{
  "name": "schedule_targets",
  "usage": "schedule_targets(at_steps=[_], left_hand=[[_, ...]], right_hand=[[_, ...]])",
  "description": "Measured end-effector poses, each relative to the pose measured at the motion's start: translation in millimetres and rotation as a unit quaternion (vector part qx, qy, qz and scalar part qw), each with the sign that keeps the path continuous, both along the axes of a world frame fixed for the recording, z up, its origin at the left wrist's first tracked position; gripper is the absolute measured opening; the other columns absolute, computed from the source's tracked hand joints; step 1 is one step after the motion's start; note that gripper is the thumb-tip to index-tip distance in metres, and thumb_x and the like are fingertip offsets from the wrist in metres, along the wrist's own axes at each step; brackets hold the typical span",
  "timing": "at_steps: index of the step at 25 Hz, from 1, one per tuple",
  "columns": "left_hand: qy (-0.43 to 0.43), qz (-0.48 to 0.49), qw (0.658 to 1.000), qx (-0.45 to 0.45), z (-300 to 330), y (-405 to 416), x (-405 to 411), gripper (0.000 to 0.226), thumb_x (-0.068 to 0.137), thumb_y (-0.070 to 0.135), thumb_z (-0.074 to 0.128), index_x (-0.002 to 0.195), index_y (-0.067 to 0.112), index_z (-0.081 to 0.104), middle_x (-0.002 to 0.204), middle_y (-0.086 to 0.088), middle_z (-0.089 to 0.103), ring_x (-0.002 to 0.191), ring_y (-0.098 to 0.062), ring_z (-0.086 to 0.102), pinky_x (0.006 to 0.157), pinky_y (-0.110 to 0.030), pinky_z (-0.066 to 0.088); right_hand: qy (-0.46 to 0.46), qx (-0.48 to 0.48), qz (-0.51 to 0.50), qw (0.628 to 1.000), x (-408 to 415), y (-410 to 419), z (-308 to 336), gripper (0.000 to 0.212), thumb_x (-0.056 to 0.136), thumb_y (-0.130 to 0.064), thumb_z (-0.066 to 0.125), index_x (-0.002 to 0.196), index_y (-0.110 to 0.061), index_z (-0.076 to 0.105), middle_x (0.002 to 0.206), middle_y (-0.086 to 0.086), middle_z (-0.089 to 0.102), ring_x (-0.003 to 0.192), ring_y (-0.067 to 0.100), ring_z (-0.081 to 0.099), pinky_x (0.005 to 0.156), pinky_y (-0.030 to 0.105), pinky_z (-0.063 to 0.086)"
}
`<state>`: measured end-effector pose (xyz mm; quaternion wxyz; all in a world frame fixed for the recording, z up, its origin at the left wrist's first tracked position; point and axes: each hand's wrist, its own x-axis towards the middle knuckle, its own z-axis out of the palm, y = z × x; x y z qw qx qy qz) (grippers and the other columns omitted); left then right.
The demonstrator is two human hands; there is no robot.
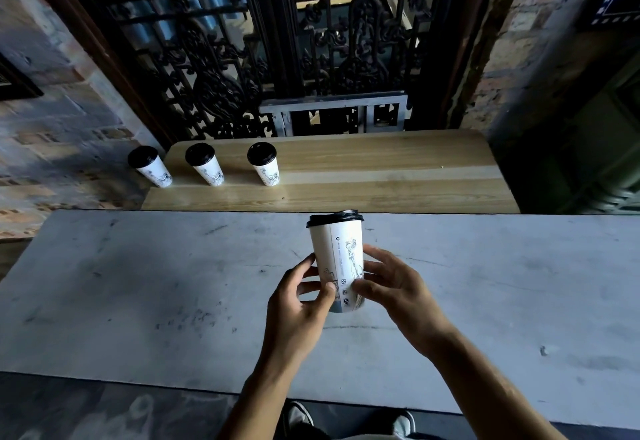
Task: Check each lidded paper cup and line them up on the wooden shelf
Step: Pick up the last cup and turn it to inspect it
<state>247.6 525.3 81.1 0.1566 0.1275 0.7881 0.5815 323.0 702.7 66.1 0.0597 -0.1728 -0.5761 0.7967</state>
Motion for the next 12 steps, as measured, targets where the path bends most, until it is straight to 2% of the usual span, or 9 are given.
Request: schedule_targets(at_steps=[5,8,12], left_hand=[[-0.013,0.005,1.0,-0.01,-8,15,-10,0.055,0.087,0.008,0.077,0.128,0.04,0.06,0.116,0.016,0.073,0.104,0.004,0.07,0.073,-0.014,0.057],[-0.026,0.008,0.999,-0.023,-20,25,-27,0.058,0.083,0.005,0.079,0.128,0.037,0.06,0.116,0.014,0.073,0.105,0.003,0.07,0.078,-0.018,0.059],[-0.045,-0.012,0.998,-0.041,-47,43,-79,0.057,0.08,0.003,0.076,0.121,0.04,0.061,0.116,0.011,0.073,0.104,0.003,0.071,0.078,-0.015,0.058]], right_hand=[[-0.05,0.063,0.039,0.996,-12,20,-12,0.063,0.09,0.002,0.077,0.139,-0.03,0.054,0.111,0.006,0.082,0.103,0.02,0.078,0.082,0.029,0.061],[-0.082,0.139,0.047,0.986,-30,30,-24,0.071,0.082,-0.008,0.084,0.141,-0.032,0.053,0.116,0.003,0.078,0.105,0.017,0.076,0.085,0.034,0.063],[-0.119,0.233,0.042,0.964,-80,41,-49,0.063,0.071,-0.026,0.08,0.131,-0.03,0.063,0.116,-0.014,0.076,0.102,0.005,0.074,0.081,0.026,0.062]])
